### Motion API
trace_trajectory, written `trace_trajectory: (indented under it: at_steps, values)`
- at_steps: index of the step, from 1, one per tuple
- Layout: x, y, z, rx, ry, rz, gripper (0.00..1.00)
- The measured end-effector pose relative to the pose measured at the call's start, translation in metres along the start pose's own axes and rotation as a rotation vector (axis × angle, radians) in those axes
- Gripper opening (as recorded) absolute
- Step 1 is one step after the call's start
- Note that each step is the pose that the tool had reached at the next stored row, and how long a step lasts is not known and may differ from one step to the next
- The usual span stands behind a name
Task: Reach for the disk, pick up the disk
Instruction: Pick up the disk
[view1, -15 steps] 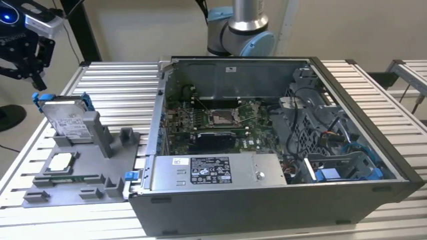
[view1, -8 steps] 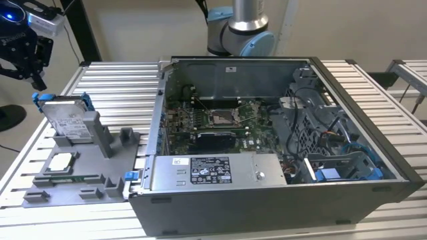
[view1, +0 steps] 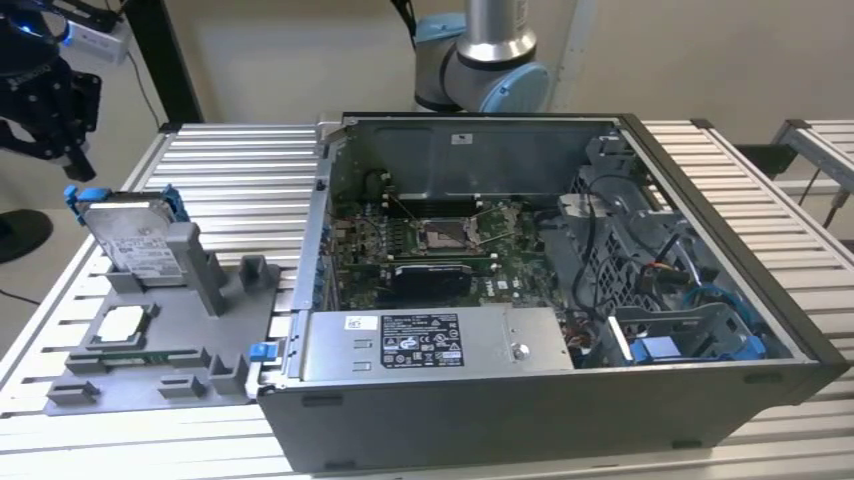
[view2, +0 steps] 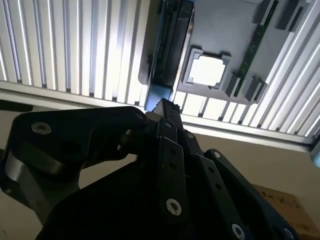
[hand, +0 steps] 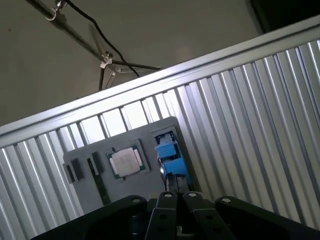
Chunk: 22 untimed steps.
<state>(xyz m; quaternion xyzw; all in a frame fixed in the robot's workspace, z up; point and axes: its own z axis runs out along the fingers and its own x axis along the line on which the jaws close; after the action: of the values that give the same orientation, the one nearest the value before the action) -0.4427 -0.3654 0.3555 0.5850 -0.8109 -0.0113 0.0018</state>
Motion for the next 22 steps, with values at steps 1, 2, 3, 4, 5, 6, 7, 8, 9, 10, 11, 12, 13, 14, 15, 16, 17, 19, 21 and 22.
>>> trace_trajectory:
  at_steps: [1, 2, 3, 4, 5, 6, 7, 8, 9, 10, 11, 12, 13, 14, 15, 16, 17, 19, 21, 22]
  values:
    - [0.0, 0.0, 0.0, 0.0033, -0.0007, -0.02, 0.0]
    - [0.0, 0.0, 0.0, 0.0064, -0.0015, -0.038, 0.0]
    - [0.0, 0.0, 0.0, 0.0096, -0.0023, -0.056, 0.0]
    - [0.0, 0.0, 0.0, 0.0128, -0.003, -0.074, 0.0]
    - [0.0, 0.0, 0.0, 0.0155, -0.0037, -0.091, 0.0]
    - [0.0, -0.0001, 0.0, 0.0167, -0.0039, -0.104, 0.0]
    - [0.0, -0.0001, 0.0001, 0.0177, -0.0041, -0.114, 0.0]
    - [0.0, 0.0, 0.0, 0.0184, -0.0042, -0.126, 0.0]
    - [0.0001, 0.0, 0.0001, 0.0186, -0.0042, -0.135, 0.0]
    - [0.0001, 0.0001, 0.0001, 0.0185, -0.0041, -0.135, 0.0]
    - [0.0001, 0.0001, 0.0001, 0.0185, -0.0041, -0.135, 0.0]
    - [0.0001, 0.0001, 0.0001, 0.0185, -0.0041, -0.135, 0.0]
    - [0.0002, 0.0003, 0.0, 0.0185, -0.0041, -0.135, 0.0]
    - [0.0003, 0.0006, 0.0001, 0.0185, -0.0041, -0.135, 0.0]
    - [0.0003, 0.0006, 0.0, 0.0185, -0.0041, -0.135, 0.0]
    - [0.0003, 0.0007, 0.0001, 0.0185, -0.0041, -0.135, 0.0]
    - [0.0003, 0.0007, 0.0001, 0.0186, -0.0041, -0.135, 0.0]
    - [0.0003, 0.0007, 0.0, 0.0185, -0.0041, -0.135, 0.0]
    - [0.0003, 0.0007, 0.0001, 0.0185, -0.0041, -0.135, 0.0]
    - [0.0004, 0.0008, 0.0001, 0.0185, -0.0041, -0.135, 0.0]
